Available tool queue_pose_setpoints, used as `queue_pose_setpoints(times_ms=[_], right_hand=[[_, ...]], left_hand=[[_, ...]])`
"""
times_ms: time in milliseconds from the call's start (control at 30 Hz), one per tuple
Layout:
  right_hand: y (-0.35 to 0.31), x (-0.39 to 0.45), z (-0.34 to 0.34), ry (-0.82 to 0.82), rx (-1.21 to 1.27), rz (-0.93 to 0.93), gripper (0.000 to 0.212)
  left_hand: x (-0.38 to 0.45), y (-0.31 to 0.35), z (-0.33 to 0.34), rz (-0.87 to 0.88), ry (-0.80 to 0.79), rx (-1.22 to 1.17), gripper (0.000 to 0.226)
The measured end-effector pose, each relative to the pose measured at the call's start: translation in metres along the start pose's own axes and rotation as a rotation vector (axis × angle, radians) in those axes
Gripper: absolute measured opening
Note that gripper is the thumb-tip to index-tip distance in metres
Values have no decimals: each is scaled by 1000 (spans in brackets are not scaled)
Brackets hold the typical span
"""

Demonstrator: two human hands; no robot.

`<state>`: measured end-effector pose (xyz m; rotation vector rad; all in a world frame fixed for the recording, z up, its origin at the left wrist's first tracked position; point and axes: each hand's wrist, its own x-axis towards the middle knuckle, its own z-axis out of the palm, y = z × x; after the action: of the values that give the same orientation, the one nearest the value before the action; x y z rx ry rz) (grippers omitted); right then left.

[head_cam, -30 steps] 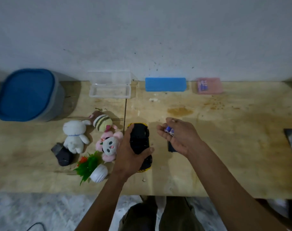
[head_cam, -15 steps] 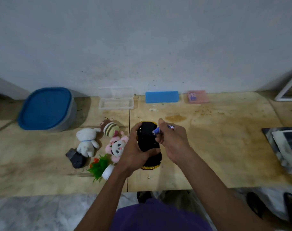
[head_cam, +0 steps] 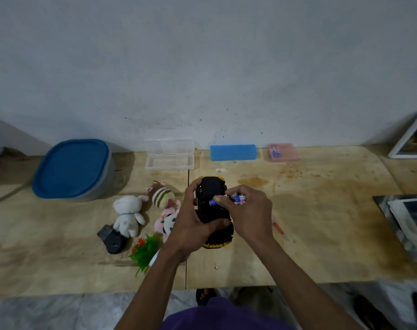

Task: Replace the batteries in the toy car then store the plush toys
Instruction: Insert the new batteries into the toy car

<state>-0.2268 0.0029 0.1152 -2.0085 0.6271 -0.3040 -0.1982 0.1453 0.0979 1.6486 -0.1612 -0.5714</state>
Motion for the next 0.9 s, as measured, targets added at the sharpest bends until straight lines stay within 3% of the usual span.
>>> queue_pose_setpoints(times_ms=[767, 900], right_hand=[[-7, -4, 5, -57, -42, 42, 28], [-6, -5, -6, -123, 98, 204, 17]], left_hand=[[-11, 4, -9, 15, 40, -59, 107], [-13, 3, -7, -33, 50, -76, 106]])
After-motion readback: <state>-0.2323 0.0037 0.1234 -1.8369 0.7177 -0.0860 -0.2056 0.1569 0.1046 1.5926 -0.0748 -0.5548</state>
